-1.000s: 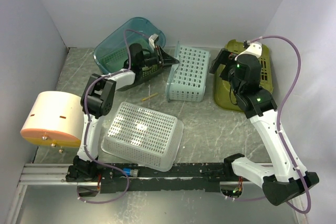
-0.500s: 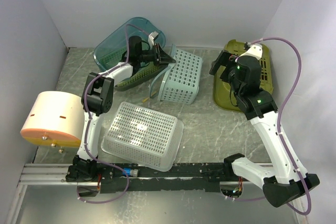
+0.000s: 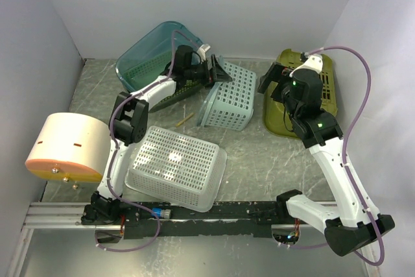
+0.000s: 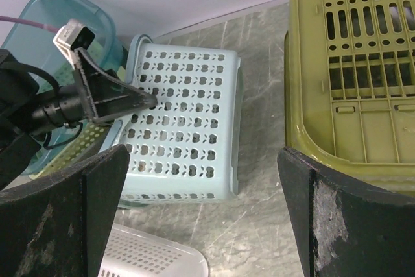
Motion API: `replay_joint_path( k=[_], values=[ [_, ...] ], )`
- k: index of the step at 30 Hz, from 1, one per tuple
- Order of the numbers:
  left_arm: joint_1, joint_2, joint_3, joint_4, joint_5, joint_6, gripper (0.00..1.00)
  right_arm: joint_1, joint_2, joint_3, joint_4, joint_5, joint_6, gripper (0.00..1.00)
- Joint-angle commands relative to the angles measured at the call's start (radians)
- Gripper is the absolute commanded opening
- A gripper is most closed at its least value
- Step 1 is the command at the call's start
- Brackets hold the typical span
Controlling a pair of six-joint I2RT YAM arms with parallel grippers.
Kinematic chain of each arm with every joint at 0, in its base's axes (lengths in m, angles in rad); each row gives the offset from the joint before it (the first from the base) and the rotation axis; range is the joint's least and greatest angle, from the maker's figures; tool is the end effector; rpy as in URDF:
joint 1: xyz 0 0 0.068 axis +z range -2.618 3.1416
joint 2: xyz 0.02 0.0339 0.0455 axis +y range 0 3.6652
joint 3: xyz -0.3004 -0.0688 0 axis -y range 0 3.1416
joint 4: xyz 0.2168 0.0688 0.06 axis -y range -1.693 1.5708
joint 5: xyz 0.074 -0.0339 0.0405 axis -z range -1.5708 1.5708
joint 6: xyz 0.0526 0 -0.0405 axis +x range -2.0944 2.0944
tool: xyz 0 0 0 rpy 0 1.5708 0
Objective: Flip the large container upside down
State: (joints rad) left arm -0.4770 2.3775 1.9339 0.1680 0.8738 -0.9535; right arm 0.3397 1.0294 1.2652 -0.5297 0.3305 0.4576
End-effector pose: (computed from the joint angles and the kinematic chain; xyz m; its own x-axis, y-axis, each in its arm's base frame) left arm 0.4809 -0.2939 0.2532 -0.9148 -0.1165 -0.3868 0.3529 0.2359 -0.9055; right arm 0.1758 0.0440 0.4441 -0.2549 0.3531 -0.9002 0.1006 0.9356 0.3385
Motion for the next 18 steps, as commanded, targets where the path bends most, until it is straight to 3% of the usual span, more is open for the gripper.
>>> replay_joint_path(
  k=[1,12,18],
  values=[
    [-0.026,-0.047,0.091,-0.345,-0.211,0.276,0.99,-0.004,-0.013,-0.012,-0.019,0.024,0.009,1.0],
    [-0.13,-0.224,0.172,-0.611,-0.654,0.631,0.99,-0.003,0.045,-0.072,-0.005,0.043,-0.003,1.0],
    [-0.223,-0.254,0.174,-0.669,-0.872,0.719,0.99,-0.003,0.075,-0.086,-0.006,0.03,-0.004,1.0]
  ],
)
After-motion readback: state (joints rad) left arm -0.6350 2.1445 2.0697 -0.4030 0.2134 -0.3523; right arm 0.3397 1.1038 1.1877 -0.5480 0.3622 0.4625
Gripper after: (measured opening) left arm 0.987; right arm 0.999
